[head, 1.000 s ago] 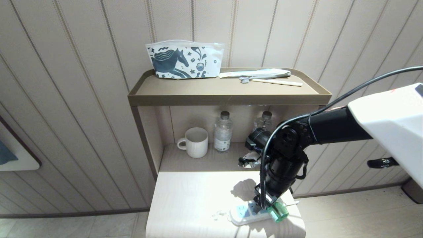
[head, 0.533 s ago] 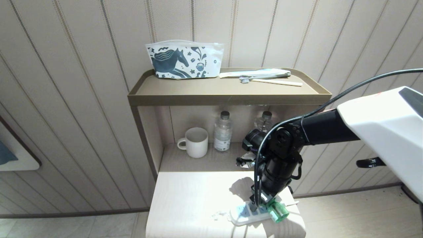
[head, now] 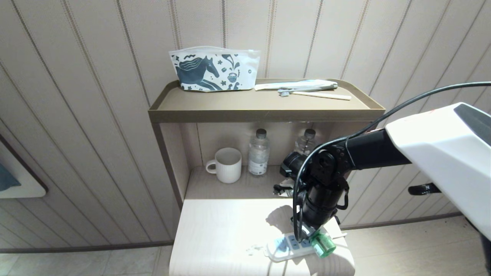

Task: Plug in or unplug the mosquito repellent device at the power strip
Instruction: Hold the socket with your left hand and unplug it with your right hand

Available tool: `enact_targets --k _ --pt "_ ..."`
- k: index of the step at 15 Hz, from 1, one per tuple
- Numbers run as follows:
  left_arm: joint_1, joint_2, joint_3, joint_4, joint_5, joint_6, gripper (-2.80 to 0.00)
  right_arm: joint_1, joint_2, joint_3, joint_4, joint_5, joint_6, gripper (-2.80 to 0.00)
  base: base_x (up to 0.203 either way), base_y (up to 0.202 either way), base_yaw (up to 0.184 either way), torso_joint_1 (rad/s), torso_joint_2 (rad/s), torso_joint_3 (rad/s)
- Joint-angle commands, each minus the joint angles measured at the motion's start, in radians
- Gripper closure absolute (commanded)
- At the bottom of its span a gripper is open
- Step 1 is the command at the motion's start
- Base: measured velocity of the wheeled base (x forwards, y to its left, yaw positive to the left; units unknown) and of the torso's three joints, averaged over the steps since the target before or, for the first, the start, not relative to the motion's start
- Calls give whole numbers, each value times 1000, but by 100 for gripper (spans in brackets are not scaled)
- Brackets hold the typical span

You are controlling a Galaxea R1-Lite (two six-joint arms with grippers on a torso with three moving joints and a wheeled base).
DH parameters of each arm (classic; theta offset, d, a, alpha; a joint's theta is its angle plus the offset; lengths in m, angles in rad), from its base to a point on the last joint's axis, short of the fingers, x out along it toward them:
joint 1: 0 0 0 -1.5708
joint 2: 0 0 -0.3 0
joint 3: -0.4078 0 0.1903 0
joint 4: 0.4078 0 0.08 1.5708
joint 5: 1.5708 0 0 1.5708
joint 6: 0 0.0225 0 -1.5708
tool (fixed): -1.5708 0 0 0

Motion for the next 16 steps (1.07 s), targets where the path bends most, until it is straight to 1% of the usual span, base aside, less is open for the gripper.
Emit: enact_targets --k 1,4,5,6,7,9,10,11,13,14,15,16 --pt "0 1 0 1 1 0 0 1 -3 4 3 0 -1 0 0 0 0 0 0 0" --pt "1 -2 -7 7 6 4 0 -1 -8 12 3 0 0 0 0 0 0 0 0 0" --pt "1 13 -42 5 7 7 0 -1 -9 15 3 0 2 0 0 0 0 0 0 0" --pt "1 39 -108 5 7 4 0 -2 -9 15 3 0 2 0 0 0 0 0 0 0" --pt "1 93 -204 4 9 -12 0 -2 -9 15 1 1 2 0 0 0 0 0 0 0" --pt "0 288 -407 1 7 -40 0 -1 -14 15 1 1 2 0 0 0 0 0 0 0" --pt "0 412 -494 -8 -7 -49 0 -1 -14 15 3 3 2 0 0 0 0 0 0 0" --pt "-1 529 -564 -24 -35 -54 0 -1 -14 15 2 5 2 0 0 0 0 0 0 0" --pt "-13 759 -632 -84 -125 -55 0 -2 -14 15 1 8 2 0 0 0 0 0 0 0" --pt "-46 863 -644 -117 -162 -55 0 -2 -14 13 1 6 2 0 0 0 0 0 0 0" --pt "-90 939 -649 -151 -188 -55 0 -2 -14 11 1 3 2 0 0 0 0 0 0 0" --pt "-172 1010 -629 -194 -191 -53 0 -4 -16 10 1 3 2 0 0 0 0 0 0 0"
